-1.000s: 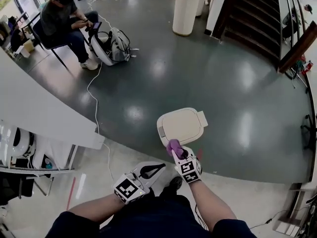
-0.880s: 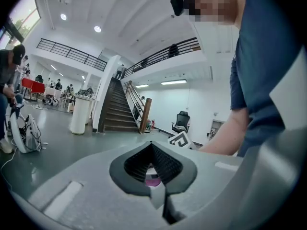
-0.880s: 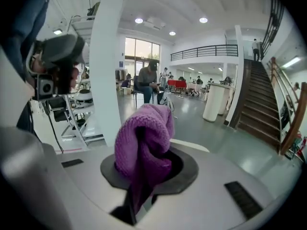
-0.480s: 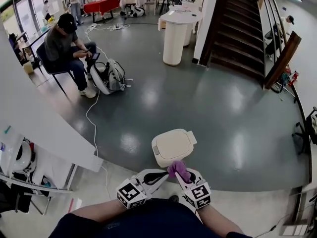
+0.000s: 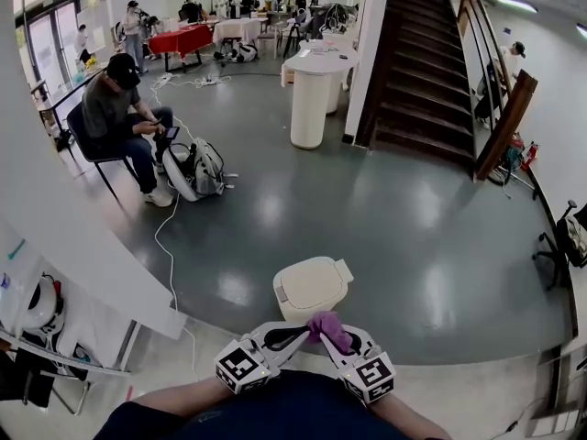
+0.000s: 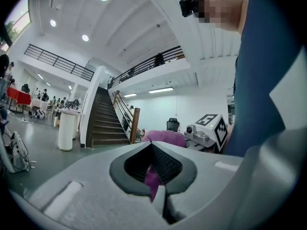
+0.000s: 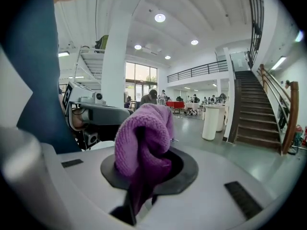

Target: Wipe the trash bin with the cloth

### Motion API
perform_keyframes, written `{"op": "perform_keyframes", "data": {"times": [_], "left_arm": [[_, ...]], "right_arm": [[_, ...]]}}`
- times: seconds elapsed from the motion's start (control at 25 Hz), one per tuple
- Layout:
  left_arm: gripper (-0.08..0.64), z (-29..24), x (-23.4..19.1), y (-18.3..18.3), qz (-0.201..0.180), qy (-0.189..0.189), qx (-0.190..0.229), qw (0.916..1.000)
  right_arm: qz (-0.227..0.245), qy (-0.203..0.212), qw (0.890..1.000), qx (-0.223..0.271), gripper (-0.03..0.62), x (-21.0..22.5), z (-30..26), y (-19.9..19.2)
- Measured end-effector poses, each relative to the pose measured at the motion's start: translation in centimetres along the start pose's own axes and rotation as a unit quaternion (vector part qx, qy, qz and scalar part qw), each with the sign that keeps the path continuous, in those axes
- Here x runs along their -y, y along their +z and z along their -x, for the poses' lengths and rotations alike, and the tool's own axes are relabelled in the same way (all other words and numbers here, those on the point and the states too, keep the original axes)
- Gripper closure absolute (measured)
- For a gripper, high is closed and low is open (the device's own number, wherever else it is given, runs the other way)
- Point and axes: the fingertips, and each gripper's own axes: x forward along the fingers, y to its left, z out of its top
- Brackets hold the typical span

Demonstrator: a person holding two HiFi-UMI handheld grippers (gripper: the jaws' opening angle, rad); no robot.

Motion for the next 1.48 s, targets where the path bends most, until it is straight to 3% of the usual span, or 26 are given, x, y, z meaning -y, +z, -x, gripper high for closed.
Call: {"op": "perform_keyframes", "data": {"times": [1.48], "left_arm": [[0.563,0.0,0.6,-0.7,-0.005,-0.010,-0.007,0.9999]], "right_arm": [[-0.013,-0.002,1.000,0.006,0.518,-1.2,0.4,-1.0]]}}
